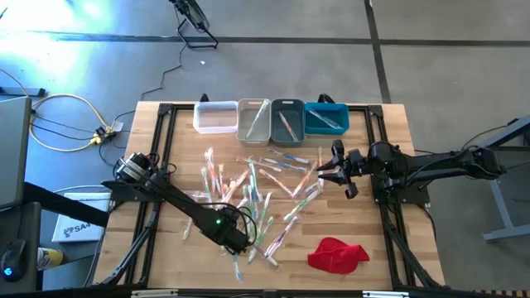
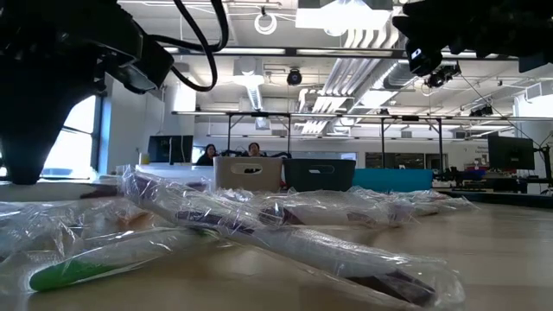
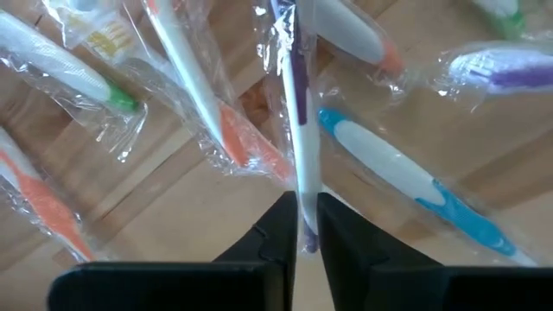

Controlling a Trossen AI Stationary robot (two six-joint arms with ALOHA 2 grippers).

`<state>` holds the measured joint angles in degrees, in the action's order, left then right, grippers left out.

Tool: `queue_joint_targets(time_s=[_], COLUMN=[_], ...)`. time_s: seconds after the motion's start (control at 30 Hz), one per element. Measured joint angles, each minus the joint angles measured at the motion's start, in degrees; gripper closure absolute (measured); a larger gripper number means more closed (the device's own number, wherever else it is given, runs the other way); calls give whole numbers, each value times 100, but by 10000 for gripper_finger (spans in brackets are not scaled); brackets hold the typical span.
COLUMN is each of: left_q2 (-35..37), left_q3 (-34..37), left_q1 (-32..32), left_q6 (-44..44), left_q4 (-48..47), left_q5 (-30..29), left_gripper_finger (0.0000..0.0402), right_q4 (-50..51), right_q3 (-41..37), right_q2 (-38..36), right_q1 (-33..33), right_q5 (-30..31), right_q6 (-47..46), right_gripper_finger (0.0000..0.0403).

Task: Pick & Place Toothbrushes
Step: Put the purple toothbrush into the transparent bin

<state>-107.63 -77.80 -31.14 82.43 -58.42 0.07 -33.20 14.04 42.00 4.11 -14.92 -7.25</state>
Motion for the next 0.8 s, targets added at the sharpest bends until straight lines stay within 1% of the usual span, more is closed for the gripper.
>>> queue_joint_targets(time_s=[0.17,0.33,0.53,0.8], left_q2=[0,0,0,0], left_q3=[0,0,0,0], left_q1=[0,0,0,0], left_q6=[-107,-125,-311,-312], left_q4=[10,164,458,427], left_q5=[-178,-249,-376,-474], left_gripper_finger=[395,400,387,346], right_q4=[1,3,3,3], right_q3=[0,0,0,0], right_q2=[0,0,0,0], right_q1=[1,1,0,1], right_q5=[0,0,0,0], right_q6=[0,0,0,0], right_gripper_finger=[310,310,310,310])
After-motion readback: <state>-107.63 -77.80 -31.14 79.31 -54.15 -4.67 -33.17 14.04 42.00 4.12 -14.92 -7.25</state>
